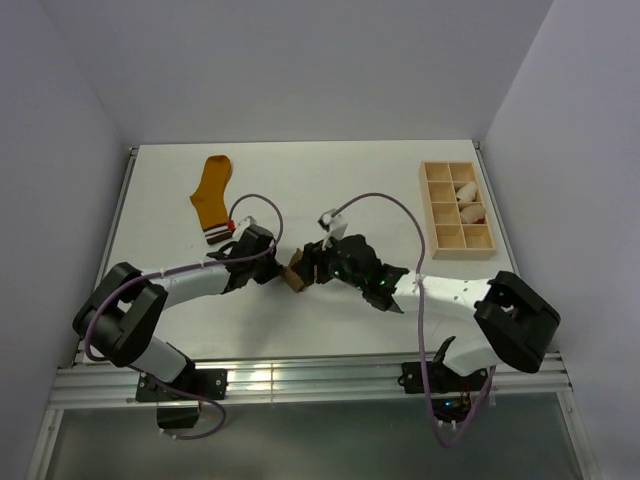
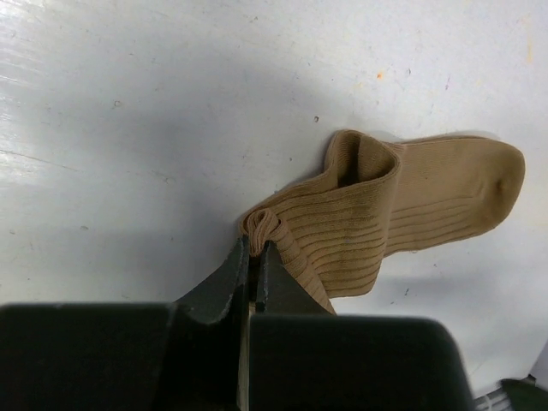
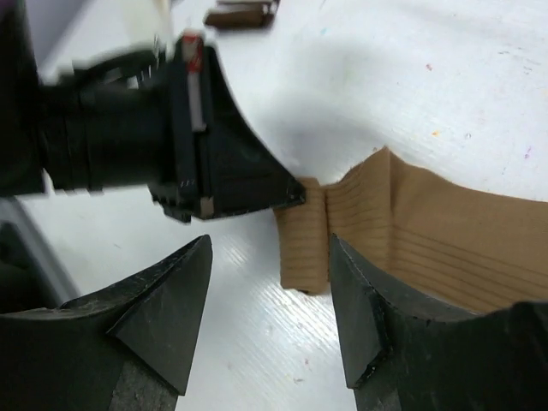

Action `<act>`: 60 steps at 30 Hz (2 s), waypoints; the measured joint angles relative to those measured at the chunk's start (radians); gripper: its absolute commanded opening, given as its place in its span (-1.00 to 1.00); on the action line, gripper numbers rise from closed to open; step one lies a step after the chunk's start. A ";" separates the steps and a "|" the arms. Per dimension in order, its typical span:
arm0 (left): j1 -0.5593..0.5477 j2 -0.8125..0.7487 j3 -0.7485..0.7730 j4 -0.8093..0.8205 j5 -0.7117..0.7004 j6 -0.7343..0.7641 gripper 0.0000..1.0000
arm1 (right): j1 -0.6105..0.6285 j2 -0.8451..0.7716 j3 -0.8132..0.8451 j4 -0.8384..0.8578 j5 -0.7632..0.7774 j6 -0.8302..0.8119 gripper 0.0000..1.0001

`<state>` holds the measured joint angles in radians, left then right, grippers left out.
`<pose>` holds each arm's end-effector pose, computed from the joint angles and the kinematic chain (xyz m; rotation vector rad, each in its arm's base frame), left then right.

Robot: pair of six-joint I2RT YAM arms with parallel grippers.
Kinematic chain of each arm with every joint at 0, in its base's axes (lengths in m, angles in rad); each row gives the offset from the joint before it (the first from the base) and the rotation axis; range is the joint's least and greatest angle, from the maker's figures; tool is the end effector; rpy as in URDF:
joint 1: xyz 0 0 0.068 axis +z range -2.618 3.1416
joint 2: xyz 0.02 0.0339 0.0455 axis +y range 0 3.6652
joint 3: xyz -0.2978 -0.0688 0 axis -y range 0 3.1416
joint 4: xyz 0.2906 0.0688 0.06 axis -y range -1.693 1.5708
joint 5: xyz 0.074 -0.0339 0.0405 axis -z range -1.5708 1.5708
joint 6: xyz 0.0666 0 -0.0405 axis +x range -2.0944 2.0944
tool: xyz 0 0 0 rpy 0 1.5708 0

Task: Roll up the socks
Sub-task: Roll the sock at the center of the board.

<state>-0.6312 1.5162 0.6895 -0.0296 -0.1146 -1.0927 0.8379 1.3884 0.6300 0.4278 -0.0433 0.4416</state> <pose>0.2762 -0.1925 0.1318 -0.6297 2.4440 -0.6207 0.2328 0.2629 0.2044 -0.4255 1.9613 0.8903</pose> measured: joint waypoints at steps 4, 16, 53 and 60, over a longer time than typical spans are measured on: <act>-0.009 0.000 0.024 -0.049 -0.015 0.012 -0.99 | 0.137 0.043 0.016 -0.049 0.147 -0.122 0.30; -0.012 0.000 0.059 -0.124 -0.014 0.043 -0.99 | 0.326 0.292 0.093 -0.032 0.405 -0.383 0.27; 0.019 0.005 0.080 -0.154 -0.011 0.068 -0.51 | 0.376 0.500 0.236 -0.003 0.591 -0.448 -1.00; 0.012 -0.022 0.063 -0.134 -0.018 0.052 0.06 | 0.321 0.476 0.219 0.020 0.465 -0.393 -1.00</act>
<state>-0.6193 1.4944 0.7521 -0.1631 -0.1329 -1.0409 1.1587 1.8641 0.8494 0.4477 0.4221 0.0483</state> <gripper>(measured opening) 0.488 0.207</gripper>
